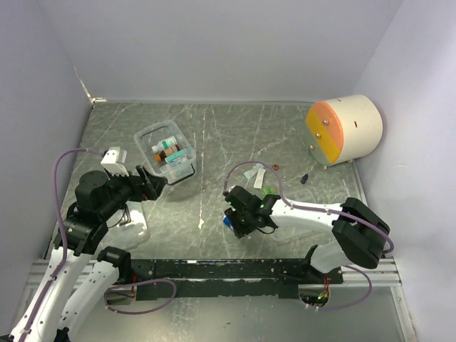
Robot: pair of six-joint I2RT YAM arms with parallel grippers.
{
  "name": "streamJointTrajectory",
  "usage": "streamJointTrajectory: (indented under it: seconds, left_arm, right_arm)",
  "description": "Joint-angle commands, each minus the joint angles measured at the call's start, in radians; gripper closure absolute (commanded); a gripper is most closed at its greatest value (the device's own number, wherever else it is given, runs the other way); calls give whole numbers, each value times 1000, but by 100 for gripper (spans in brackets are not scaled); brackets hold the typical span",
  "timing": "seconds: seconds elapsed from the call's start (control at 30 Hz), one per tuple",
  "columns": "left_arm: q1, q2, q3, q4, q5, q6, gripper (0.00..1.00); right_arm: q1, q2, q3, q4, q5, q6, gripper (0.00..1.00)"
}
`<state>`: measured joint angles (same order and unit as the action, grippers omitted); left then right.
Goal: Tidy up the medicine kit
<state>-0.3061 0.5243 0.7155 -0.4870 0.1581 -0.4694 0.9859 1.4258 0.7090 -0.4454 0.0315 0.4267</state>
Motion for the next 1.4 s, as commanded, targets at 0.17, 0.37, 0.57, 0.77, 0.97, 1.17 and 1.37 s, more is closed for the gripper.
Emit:
streamJointTrajectory:
  seconds: [0.17, 0.37, 0.57, 0.77, 0.97, 1.17, 1.37]
  left_arm:
    - [-4, 37, -1, 36, 30, 7, 1]
    - [-4, 76, 2, 19, 30, -35, 7]
    - [-4, 144, -90, 153, 245, -216, 14]
    - [-9, 202, -170, 284, 367, -342, 17]
    - [-26, 243, -225, 403, 370, -454, 19]
    - [-32, 282, -210, 425, 291, -469, 32]
    - [-33, 302, -203, 445, 293, -466, 65]
  right_arm:
    - [11, 31, 26, 98, 55, 0, 59]
    - [16, -22, 22, 186, 41, 56, 76]
    - [16, -104, 21, 370, -24, 194, 76]
    - [16, -87, 68, 557, -114, 313, 76]
    - [16, 7, 170, 610, -212, 315, 76]
    - [16, 56, 210, 624, -290, 283, 73]
    - [17, 82, 236, 604, -276, 282, 68]
